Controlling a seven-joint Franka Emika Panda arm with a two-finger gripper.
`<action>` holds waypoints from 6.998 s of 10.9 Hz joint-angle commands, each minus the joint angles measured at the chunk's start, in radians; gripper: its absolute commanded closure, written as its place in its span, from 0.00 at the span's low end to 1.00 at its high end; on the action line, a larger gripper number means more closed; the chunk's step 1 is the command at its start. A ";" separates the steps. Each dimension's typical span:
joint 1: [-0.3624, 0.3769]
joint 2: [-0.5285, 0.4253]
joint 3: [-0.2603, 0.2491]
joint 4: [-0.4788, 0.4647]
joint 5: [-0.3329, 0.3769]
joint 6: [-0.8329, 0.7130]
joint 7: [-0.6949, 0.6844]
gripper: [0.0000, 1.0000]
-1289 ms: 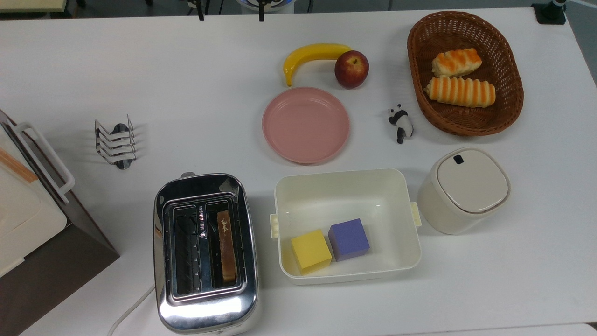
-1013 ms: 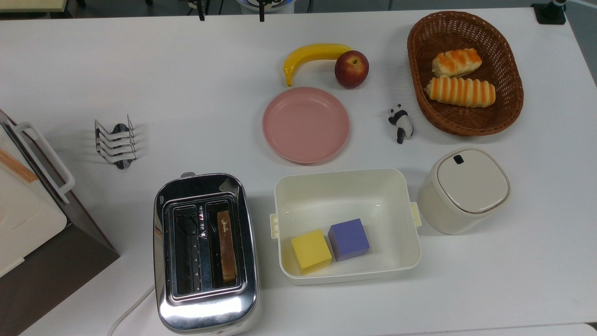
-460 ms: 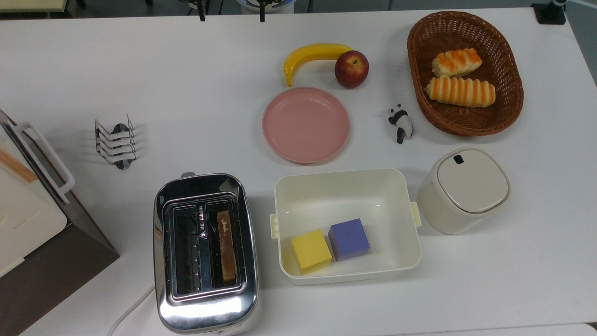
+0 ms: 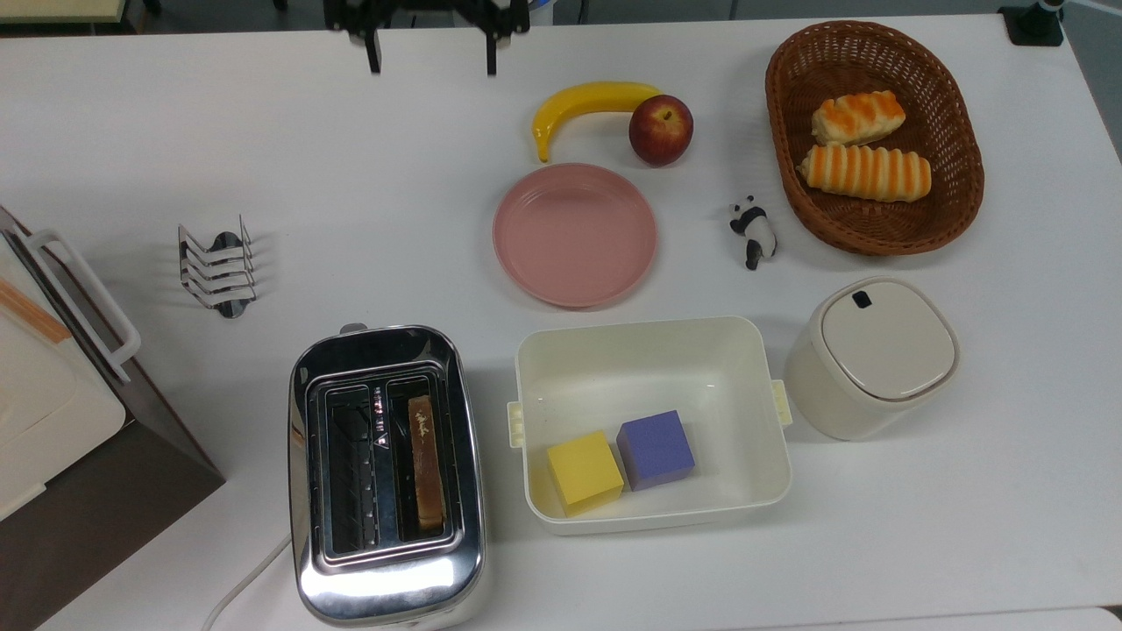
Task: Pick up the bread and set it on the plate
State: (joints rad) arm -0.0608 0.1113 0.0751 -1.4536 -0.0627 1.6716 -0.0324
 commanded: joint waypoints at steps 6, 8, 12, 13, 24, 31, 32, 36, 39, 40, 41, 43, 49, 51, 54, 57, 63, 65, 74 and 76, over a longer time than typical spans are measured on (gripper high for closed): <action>0.003 0.184 -0.014 -0.022 0.004 0.492 -0.003 0.00; 0.001 0.244 -0.017 -0.022 0.001 0.647 -0.003 0.00; 0.001 0.352 -0.020 0.013 0.001 0.853 -0.003 0.06; 0.001 0.378 -0.020 0.019 0.000 0.893 -0.004 0.10; 0.001 0.394 -0.021 0.062 -0.078 0.993 -0.011 1.00; 0.004 0.194 -0.014 0.053 -0.055 0.972 -0.003 1.00; 0.006 0.180 -0.011 0.055 -0.049 0.894 -0.003 1.00; 0.015 0.105 -0.003 0.062 0.088 0.569 -0.006 1.00; 0.015 0.078 0.044 0.064 0.116 0.303 -0.008 0.99; 0.015 0.076 0.051 0.065 0.118 0.234 -0.008 0.99; 0.021 0.076 0.055 0.065 0.116 0.165 -0.009 0.99; 0.035 0.080 0.060 0.064 0.116 0.030 -0.041 0.99; 0.116 0.195 0.057 0.053 0.113 -0.176 -0.208 0.97; 0.140 0.240 0.057 0.053 0.110 -0.176 -0.208 0.94; 0.154 0.251 0.057 0.048 0.110 -0.237 -0.242 0.90; 0.160 0.260 0.057 0.032 0.106 -0.247 -0.242 0.47; 0.133 0.337 0.032 0.041 -0.054 -0.127 -0.241 0.00; 0.110 0.334 0.022 0.042 -0.083 -0.121 -0.239 0.00; 0.078 0.145 -0.008 0.052 -0.151 -0.050 0.114 0.00; 0.044 0.072 -0.008 0.010 -0.126 -0.049 0.126 0.00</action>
State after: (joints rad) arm 0.0099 0.2914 0.0719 -1.3488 -0.2132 1.6123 0.0392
